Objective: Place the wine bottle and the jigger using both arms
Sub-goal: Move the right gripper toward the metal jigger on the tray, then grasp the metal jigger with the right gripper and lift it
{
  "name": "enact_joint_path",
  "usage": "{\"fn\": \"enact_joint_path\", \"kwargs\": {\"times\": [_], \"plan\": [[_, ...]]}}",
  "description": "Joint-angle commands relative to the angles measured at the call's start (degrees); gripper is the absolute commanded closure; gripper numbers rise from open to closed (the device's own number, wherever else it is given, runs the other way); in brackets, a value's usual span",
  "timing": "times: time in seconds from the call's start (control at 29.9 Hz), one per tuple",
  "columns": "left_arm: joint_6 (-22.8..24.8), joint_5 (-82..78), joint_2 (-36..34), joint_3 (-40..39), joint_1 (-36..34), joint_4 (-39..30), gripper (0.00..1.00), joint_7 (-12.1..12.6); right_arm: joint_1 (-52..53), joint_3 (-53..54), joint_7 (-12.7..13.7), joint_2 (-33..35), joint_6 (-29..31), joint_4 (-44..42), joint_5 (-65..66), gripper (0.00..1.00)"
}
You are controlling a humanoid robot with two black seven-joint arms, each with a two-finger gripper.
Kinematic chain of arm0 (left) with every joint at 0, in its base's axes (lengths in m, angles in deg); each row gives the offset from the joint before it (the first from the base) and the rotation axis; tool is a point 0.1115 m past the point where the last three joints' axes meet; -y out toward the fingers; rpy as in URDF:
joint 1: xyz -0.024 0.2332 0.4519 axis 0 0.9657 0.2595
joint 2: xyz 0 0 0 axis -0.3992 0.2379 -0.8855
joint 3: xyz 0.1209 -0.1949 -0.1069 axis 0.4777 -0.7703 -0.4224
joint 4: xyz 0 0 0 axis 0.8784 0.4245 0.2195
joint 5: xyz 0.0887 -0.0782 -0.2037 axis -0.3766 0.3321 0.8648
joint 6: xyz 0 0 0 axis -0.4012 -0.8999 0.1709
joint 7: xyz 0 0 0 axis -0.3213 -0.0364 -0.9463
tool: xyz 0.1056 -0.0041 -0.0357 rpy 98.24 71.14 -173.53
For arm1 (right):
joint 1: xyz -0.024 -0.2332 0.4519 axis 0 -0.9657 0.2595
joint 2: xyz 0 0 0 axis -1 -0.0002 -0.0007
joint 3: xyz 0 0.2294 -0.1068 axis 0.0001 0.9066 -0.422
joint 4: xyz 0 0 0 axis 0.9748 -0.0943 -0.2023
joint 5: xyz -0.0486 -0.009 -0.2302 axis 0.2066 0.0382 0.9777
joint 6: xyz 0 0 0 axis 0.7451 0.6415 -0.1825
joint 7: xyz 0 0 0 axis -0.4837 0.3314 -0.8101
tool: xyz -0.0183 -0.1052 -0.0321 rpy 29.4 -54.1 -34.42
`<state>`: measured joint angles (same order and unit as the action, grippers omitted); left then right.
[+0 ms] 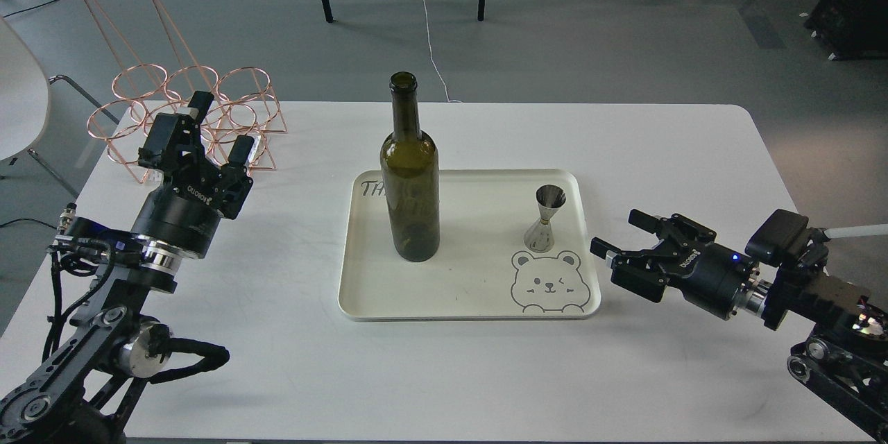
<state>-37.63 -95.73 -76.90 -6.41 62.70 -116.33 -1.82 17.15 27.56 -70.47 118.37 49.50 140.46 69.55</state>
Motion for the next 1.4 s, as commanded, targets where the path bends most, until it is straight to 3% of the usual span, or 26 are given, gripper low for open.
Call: {"fn": "enact_joint_path", "kwargs": {"times": [0.0,0.2,0.53,0.7,0.87,0.9,1.14,1.37], "plan": [[0.0,0.0,-0.1,0.0,0.0,-0.1,0.02,0.0,2.6,-1.8,0.0,-6.3,-6.2,-6.4,7.9,0.02],[0.0,0.0,-0.1,-0.1,0.1,-0.1,0.02,0.0,5.7,-2.1,0.0,-13.3,-8.9,-14.1,9.5,0.03],[-0.1,0.0,0.0,-0.3,0.5,-0.6,0.02,0.0,11.0,-5.3,0.0,-21.7,-10.6,-24.3,9.5,0.14],[-0.1,0.0,-0.1,-0.3,0.5,-0.7,0.02,0.0,11.6,-5.3,0.0,-23.3,-10.7,-26.4,9.5,0.34],[-0.1,0.0,-0.1,-0.4,0.5,-0.7,0.02,0.0,11.5,-5.4,0.0,-23.2,-11.1,-26.8,9.4,0.72],[0.0,0.0,-0.1,-0.4,0.5,-0.7,0.02,0.0,11.4,-5.4,0.0,-23.2,-11.4,-26.8,9.4,0.76],[0.0,0.0,-0.2,-0.4,0.5,-1.8,0.02,0.0,10.8,-4.7,0.0,-23.3,-14.1,-25.4,8.2,0.77],[0.0,0.0,-0.2,-0.4,0.5,-1.8,0.02,0.0,10.1,0.3,0.0,-18.3,-14.1,-15.7,3.0,0.77]]}}
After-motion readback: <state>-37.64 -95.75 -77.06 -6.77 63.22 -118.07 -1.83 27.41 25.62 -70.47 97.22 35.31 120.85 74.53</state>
